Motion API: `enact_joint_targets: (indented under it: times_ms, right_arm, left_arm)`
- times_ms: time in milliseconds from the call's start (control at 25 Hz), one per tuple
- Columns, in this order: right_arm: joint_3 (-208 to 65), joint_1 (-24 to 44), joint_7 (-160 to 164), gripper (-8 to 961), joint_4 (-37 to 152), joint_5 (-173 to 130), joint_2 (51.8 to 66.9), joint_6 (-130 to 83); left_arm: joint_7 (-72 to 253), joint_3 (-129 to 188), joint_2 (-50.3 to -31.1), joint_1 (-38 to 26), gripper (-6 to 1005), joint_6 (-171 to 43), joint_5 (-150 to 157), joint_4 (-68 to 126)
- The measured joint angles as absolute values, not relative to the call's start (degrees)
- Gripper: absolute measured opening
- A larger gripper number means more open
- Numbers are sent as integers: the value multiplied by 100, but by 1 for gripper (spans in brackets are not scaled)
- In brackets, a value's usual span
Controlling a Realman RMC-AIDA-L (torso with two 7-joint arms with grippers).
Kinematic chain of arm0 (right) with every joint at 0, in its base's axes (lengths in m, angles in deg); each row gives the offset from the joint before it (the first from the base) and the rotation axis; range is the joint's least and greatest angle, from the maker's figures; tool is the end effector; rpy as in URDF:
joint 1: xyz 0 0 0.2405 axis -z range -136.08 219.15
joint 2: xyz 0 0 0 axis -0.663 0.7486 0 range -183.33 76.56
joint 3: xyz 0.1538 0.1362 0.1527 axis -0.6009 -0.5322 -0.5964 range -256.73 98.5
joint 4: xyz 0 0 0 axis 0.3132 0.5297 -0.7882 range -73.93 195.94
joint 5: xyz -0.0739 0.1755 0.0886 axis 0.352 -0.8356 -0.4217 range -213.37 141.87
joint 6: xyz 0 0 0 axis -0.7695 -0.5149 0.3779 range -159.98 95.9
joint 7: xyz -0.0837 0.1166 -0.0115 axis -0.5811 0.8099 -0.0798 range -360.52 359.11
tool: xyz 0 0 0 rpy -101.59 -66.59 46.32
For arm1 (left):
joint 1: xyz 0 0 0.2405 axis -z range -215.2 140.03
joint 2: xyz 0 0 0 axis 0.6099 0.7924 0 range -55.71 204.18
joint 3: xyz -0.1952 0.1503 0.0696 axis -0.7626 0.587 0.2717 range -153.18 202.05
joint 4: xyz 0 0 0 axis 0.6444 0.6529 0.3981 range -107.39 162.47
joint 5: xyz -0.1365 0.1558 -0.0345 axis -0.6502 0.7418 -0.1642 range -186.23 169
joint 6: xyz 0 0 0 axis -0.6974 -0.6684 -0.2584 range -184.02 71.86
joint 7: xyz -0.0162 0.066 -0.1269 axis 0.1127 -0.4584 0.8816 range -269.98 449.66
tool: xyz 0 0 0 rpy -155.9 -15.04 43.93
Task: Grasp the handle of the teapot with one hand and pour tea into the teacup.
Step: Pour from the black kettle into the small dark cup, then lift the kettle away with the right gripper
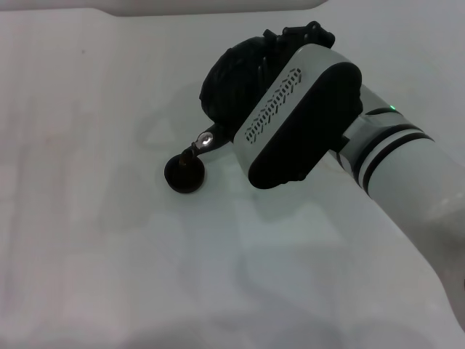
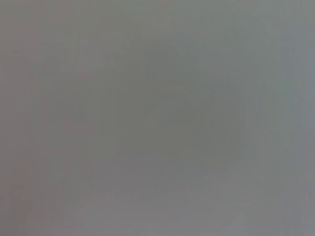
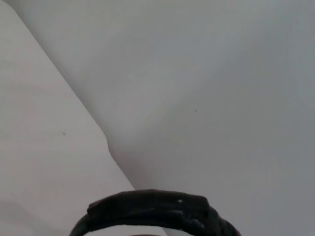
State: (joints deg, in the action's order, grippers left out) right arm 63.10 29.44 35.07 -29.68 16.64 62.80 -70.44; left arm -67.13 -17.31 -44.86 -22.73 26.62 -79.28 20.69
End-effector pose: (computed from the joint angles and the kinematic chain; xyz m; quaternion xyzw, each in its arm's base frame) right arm 0.1243 0.2866 -0.0853 -0.8516 -0.0237 -0.0163 0.5234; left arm -0.3806 0.2561 0.0386 -0.5135 -0.3106 -0.4073 0.6885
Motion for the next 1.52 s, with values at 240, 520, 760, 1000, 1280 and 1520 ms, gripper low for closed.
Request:
enact_joint_targets:
  times_ms: [240, 520, 760, 1000, 1280, 1520]
  right_arm:
    - [6310, 2946, 3507, 110, -2968, 1664, 6280, -7046]
    - [6335, 2939, 3506, 109, -2960, 1704, 6281, -7101]
    - [6364, 2897, 3506, 108, -2936, 1721, 6281, -7189]
    - [6389, 2886, 3506, 109, -2935, 1745, 6281, -7192]
    - [6408, 2881, 3501, 108, -2934, 1784, 6281, -7195]
    - [6442, 2878, 3505, 108, -2934, 1805, 6281, -7195]
  left_arm:
    - [-6713, -1731, -4486, -2282, 888, 2663, -7937, 2069]
    - [-6713, -1731, -4486, -2282, 888, 2662, -7937, 2069]
    - [-6713, -1731, -4486, -2276, 887, 2663, -7937, 2069]
    - [-6713, -1731, -4486, -2266, 887, 2663, -7937, 2069]
    - [-6713, -1737, -4480, -2264, 887, 2663, -7945, 2069]
    - [-6713, -1740, -4477, -2264, 887, 2663, -7944, 2068]
